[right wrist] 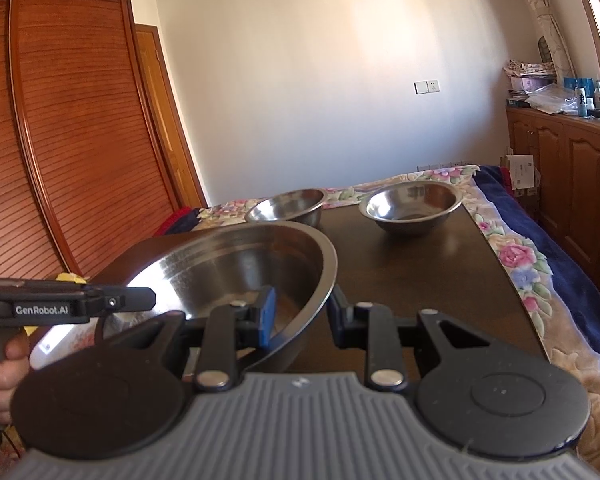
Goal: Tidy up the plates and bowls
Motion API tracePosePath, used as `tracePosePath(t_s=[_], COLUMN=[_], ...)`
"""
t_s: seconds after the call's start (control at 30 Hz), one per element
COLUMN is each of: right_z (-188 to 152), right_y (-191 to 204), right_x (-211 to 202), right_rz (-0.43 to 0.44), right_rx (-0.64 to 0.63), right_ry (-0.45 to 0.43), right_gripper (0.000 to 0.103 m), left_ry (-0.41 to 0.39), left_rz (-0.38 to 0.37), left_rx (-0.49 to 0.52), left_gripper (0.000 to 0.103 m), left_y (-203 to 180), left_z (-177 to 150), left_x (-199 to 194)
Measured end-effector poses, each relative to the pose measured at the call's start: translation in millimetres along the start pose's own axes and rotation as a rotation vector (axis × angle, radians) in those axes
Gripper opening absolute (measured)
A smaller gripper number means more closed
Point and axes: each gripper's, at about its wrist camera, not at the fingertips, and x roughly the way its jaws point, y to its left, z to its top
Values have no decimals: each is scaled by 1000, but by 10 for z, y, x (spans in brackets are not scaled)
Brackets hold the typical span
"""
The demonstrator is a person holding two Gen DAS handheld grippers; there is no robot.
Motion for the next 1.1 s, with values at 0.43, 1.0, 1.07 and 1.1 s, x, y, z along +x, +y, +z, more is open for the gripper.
tracePosePath(t_s=[0.43, 1.0, 1.07, 1.1], right_z=[-116, -219, -223, -224], right_y=[24, 10, 8, 4], right_x=[-8, 13, 12, 13], right_rz=[16, 10, 13, 14], right_rx=[10, 24, 25, 26], right_ry=[30, 61, 62, 61], right_gripper=[30, 30, 30, 30], left_ry=[40, 54, 50, 50], left_rz=[19, 25, 24, 24], left_rx=[14, 10, 9, 10], left_gripper=[28, 28, 28, 28], left_y=[26, 45, 46, 48], left_z=[-151, -206, -208, -209], left_x=[32, 67, 60, 55])
